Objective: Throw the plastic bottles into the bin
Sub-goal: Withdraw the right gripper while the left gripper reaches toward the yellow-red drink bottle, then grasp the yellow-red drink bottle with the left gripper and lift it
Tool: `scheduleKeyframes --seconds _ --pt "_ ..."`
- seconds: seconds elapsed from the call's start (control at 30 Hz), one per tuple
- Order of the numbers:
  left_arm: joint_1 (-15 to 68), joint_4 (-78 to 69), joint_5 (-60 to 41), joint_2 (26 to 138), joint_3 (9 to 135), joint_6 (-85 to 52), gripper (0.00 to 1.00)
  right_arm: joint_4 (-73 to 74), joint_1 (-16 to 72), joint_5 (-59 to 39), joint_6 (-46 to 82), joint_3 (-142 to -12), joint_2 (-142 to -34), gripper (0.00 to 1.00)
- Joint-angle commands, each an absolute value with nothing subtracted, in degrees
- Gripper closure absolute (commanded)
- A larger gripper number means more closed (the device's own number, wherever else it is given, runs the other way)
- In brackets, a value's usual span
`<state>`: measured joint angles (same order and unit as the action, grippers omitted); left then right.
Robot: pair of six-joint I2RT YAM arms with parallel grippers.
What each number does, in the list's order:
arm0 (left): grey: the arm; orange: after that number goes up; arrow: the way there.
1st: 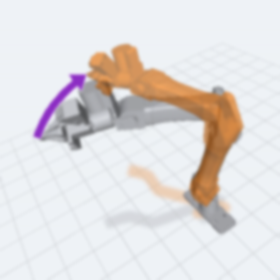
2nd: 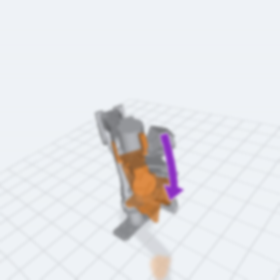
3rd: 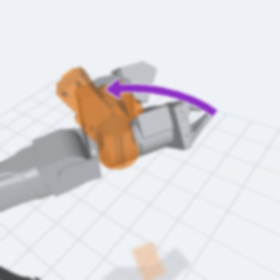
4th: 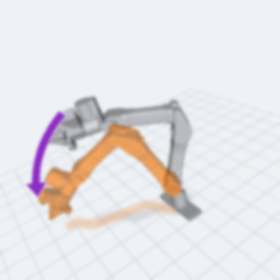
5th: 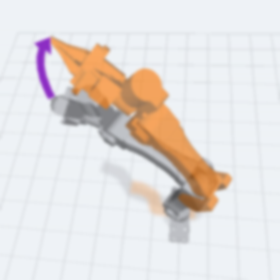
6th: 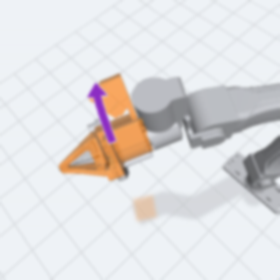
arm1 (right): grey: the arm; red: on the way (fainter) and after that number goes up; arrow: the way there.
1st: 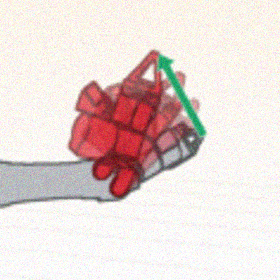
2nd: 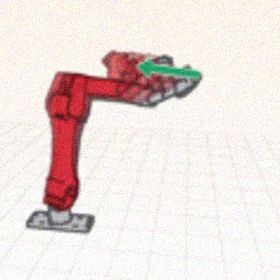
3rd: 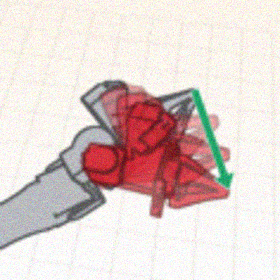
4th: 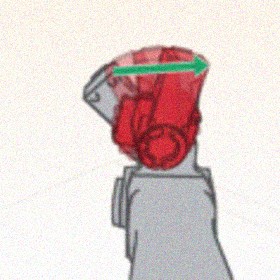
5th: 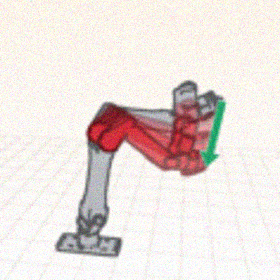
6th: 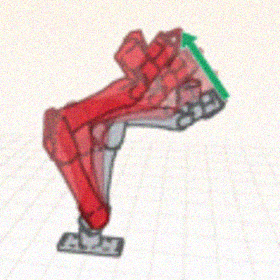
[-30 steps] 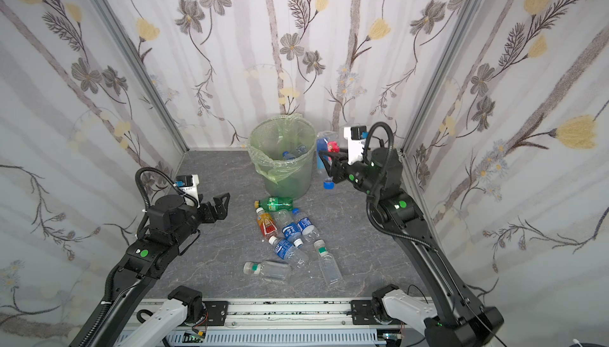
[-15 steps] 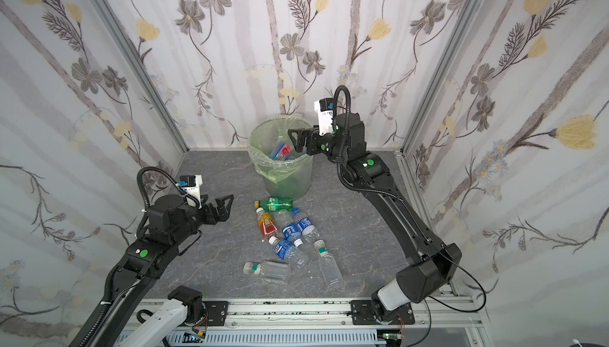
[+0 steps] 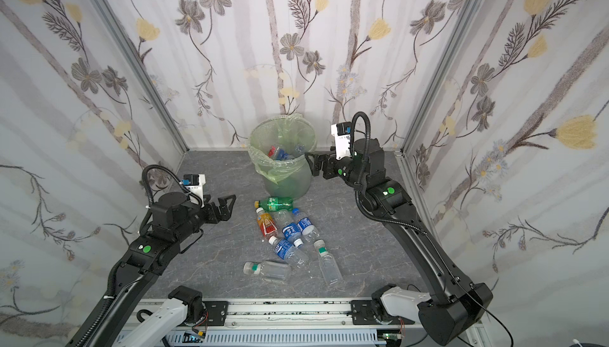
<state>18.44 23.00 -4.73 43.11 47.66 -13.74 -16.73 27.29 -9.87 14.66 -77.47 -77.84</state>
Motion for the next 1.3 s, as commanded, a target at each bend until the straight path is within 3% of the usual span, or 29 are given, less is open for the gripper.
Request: scheduleKeyframes --seconds 0.0,0.13,0.5,0.7,0.9,1.27 --pt "18.39 22.59 -5.41 43.48 47.77 -14.24 0.00 -19.25 26.58 -6.55 12.82 -74.06 -74.46 0.00" --pt "18.42 22.59 -5.63 44.09 47.42 -14.91 0.00 -19.86 25.32 -5.54 11.87 -68.05 -69.31 0.00" --pt "18.56 24.84 -18.90 49.13 45.68 -20.78 0.00 -20.41 21.86 -6.14 11.16 -61.11 -63.72 0.00" --pt "19.32 25.14 -15.02 56.08 44.31 -28.95 0.00 -19.17 21.70 -7.03 10.90 -60.23 -64.51 0.00" --pt "25.17 24.07 -7.38 62.46 44.88 -31.96 0.00 -18.28 21.57 -7.47 10.56 -59.51 -64.84 0.00" --pt "31.65 11.64 -4.20 75.66 42.54 -38.47 0.02 -17.74 21.16 -7.26 10.27 -57.75 -63.77 0.00"
